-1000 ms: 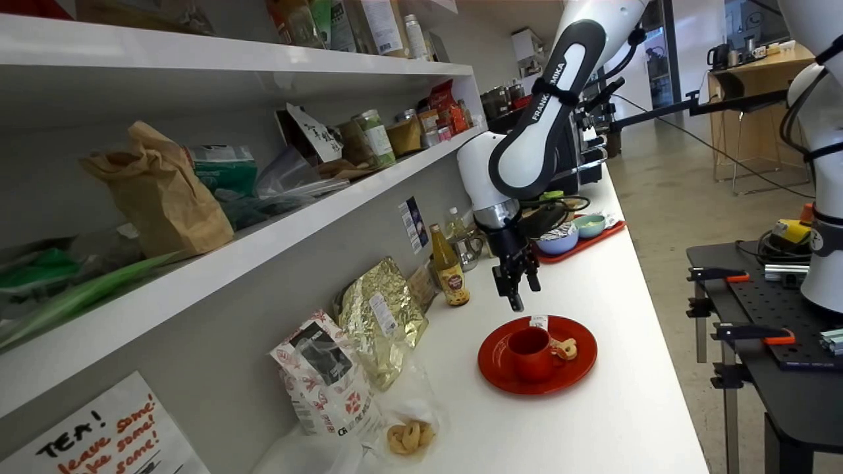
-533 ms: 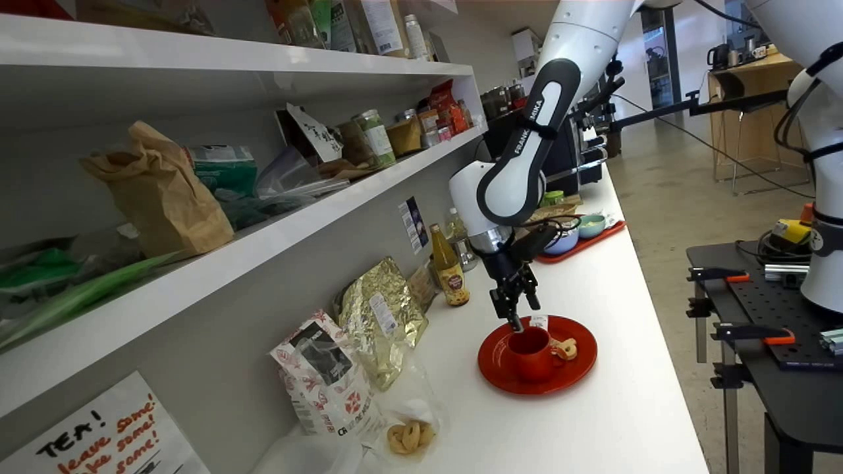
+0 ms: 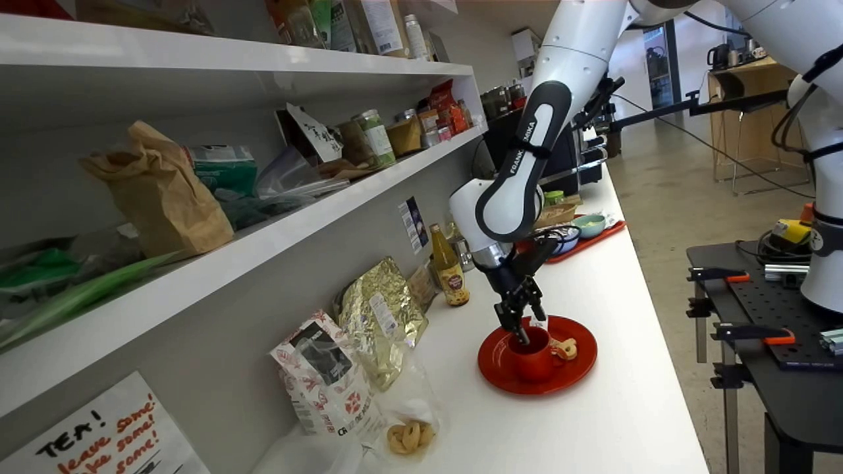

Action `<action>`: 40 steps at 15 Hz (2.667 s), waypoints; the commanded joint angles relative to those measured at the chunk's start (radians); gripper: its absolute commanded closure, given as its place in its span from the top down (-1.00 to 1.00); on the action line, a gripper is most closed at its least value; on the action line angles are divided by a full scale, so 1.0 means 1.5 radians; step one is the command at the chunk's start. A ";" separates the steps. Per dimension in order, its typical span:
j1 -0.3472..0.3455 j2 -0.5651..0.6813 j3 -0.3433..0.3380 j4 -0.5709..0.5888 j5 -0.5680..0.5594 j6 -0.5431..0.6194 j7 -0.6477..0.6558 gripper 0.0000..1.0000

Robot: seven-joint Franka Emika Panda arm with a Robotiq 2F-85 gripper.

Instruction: Put the cup on the table

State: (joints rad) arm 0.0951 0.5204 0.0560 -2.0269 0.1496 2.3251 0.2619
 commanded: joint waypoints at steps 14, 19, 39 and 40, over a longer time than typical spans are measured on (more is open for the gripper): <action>-0.013 0.029 0.005 0.011 0.026 -0.024 -0.022 -0.87; -0.027 -0.023 0.023 -0.020 0.068 -0.003 -0.044 -0.96; -0.104 -0.280 -0.073 -0.249 0.107 0.074 -0.058 -0.96; -0.113 -0.279 -0.081 -0.262 0.109 0.085 -0.057 -0.96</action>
State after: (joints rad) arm -0.0465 0.1337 -0.0375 -2.3452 0.2937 2.4010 0.1713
